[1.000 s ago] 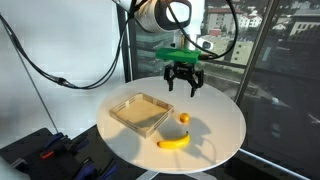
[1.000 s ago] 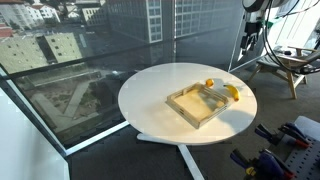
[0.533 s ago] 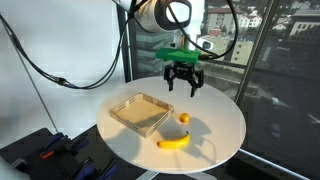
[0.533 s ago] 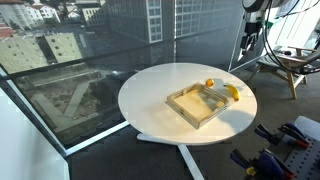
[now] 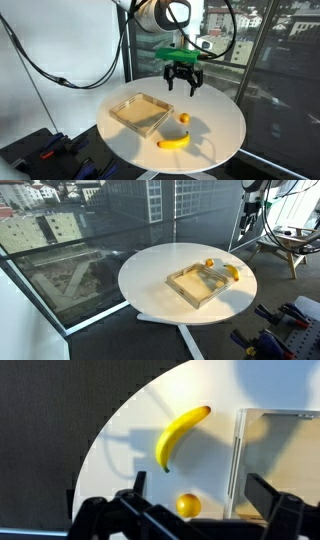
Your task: Put the banana in the box
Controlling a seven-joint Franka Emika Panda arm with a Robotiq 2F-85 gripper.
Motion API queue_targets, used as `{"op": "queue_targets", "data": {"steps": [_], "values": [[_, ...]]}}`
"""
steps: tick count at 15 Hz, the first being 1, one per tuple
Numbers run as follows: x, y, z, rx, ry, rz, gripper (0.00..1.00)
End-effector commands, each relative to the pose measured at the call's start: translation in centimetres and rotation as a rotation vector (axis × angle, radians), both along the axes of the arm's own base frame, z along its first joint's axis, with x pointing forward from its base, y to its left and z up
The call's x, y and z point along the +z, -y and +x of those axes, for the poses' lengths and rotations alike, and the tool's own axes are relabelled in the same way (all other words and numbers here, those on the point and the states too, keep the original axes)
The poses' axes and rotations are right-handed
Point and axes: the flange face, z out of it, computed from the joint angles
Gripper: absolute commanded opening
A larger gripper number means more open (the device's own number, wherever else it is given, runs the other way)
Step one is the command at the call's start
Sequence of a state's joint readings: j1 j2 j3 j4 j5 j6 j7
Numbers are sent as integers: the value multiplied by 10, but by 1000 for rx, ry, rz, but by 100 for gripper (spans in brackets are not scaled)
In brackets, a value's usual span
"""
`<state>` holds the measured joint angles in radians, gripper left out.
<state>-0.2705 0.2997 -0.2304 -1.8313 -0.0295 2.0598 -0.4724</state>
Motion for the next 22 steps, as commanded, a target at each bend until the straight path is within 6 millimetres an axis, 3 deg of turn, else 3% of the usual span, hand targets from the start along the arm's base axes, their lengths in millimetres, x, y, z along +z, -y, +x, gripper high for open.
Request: {"op": "queue_targets", "data": {"steps": [1, 10, 22], "values": [[4, 9, 13, -34, 14, -1, 100], [-13, 36, 29, -140, 20, -31, 100], [-40, 42, 42, -377, 40, 3, 100]]}}
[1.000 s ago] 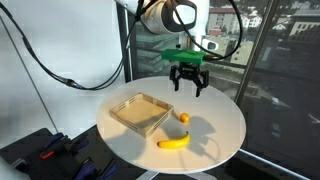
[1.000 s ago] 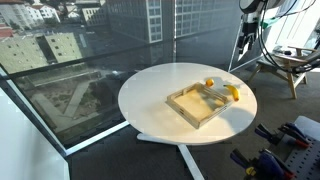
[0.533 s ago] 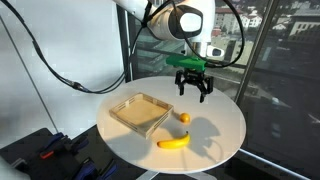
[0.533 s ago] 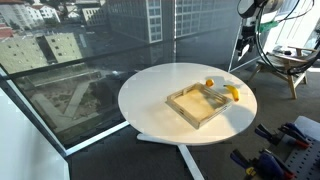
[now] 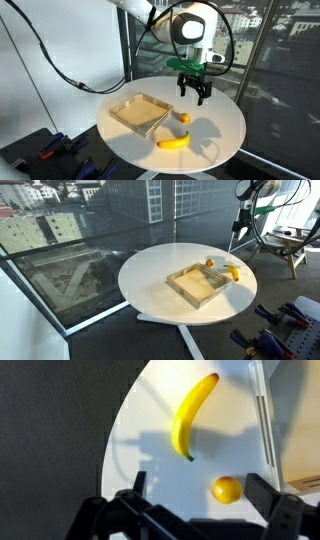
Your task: Put the banana in the box
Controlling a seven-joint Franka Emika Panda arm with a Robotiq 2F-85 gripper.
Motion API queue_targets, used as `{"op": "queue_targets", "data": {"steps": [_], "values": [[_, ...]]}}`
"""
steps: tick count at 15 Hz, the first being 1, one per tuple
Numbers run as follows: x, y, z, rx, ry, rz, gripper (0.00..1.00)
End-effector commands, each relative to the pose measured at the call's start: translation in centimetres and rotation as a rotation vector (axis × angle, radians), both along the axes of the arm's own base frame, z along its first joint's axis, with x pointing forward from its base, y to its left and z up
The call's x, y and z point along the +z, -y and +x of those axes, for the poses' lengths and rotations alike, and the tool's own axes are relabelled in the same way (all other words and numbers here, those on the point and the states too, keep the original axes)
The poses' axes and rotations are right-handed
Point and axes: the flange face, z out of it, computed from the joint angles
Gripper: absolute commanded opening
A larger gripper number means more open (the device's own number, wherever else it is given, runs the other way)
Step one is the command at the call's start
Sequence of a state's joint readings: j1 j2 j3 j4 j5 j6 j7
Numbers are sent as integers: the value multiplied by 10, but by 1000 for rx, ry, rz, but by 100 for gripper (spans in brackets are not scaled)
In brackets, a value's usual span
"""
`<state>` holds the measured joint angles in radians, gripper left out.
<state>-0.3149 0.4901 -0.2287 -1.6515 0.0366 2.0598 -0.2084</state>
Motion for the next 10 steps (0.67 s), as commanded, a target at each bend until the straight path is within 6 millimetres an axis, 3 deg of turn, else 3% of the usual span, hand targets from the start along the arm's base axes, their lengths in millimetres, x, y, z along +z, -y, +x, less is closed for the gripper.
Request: {"op": "queue_targets", "data": {"steps": [1, 10], "values": [[-1, 5, 9, -63, 28, 12, 100], [-30, 12, 18, -100, 73, -25, 100]]}}
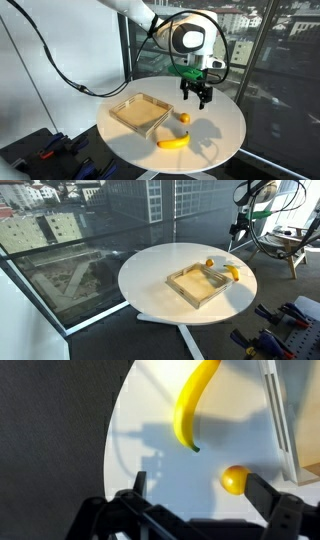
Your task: Put the banana in the box
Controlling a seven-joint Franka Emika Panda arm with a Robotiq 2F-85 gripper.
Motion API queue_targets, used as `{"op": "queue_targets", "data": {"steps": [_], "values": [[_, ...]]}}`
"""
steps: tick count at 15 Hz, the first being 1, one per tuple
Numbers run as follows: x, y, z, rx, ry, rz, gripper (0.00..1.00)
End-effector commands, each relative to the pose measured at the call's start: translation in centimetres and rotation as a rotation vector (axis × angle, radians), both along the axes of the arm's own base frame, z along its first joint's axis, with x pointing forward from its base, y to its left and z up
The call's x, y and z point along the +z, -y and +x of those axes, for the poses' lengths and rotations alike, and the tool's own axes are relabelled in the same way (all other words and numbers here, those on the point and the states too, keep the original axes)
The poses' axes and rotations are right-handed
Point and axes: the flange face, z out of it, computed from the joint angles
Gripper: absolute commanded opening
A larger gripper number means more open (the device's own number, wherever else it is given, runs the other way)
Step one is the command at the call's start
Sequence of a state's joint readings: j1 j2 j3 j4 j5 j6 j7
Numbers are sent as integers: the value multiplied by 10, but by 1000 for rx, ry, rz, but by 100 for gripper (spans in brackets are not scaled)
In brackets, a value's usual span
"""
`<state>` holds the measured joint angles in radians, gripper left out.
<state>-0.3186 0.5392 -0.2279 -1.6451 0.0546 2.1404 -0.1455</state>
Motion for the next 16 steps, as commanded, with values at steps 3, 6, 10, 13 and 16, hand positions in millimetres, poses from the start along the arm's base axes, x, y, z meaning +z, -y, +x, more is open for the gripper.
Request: {"op": "queue_targets", "data": {"steps": [3, 6, 10, 13, 16], "values": [[-22, 4, 14, -29, 46, -15, 100], [-38, 1, 17, -28, 47, -20, 100], [-58, 1, 18, -35, 35, -18, 100], [-69, 3, 16, -48, 15, -11, 100], [-77, 5, 11, -56, 1, -7, 100]]}}
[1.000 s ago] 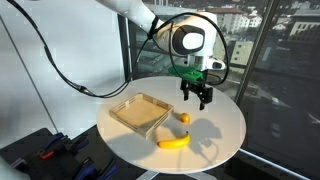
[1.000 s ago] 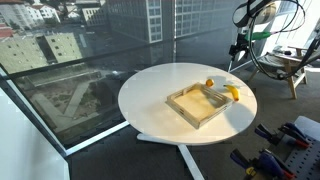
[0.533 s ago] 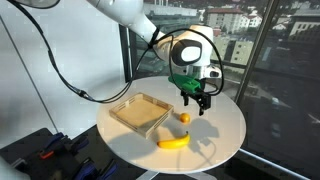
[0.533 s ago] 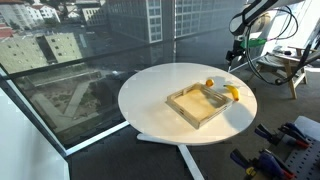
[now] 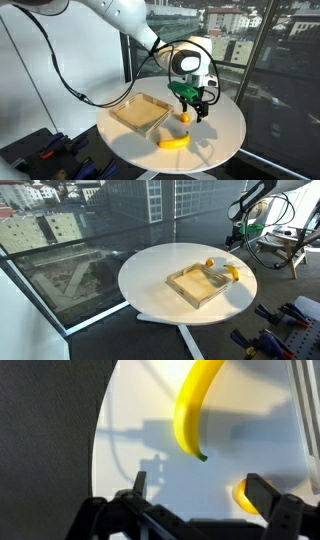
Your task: Put the banana in the box
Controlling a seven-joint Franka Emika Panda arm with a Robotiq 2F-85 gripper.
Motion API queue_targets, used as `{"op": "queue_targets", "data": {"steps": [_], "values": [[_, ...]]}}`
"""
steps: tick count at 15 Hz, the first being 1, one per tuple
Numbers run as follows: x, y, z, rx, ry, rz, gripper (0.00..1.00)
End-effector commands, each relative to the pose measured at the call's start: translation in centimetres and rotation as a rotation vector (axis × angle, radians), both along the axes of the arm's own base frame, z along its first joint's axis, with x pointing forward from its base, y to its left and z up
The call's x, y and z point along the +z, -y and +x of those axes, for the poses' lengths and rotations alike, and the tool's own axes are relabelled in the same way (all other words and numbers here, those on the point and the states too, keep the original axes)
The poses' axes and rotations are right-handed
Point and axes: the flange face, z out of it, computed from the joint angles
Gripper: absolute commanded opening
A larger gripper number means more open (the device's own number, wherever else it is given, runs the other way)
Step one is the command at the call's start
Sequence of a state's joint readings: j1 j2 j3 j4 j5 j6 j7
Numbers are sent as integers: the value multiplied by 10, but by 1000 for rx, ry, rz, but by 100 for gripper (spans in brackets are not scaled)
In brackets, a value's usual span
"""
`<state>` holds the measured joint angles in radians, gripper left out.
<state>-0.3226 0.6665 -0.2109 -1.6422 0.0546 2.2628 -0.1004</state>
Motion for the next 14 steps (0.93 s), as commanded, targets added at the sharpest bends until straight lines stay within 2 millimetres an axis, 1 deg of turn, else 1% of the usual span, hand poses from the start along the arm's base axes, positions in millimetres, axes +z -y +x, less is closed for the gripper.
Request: {"op": "queue_targets", "data": {"steps": [1, 5, 7, 8, 14], "values": [[-5, 8, 1, -34, 6, 13, 100], [-14, 9, -2, -40, -6, 13, 100], [-10, 11, -3, -56, -9, 19, 100], [-16, 6, -6, -20, -23, 7, 100], [-16, 8, -6, -30, -22, 7, 100]]}}
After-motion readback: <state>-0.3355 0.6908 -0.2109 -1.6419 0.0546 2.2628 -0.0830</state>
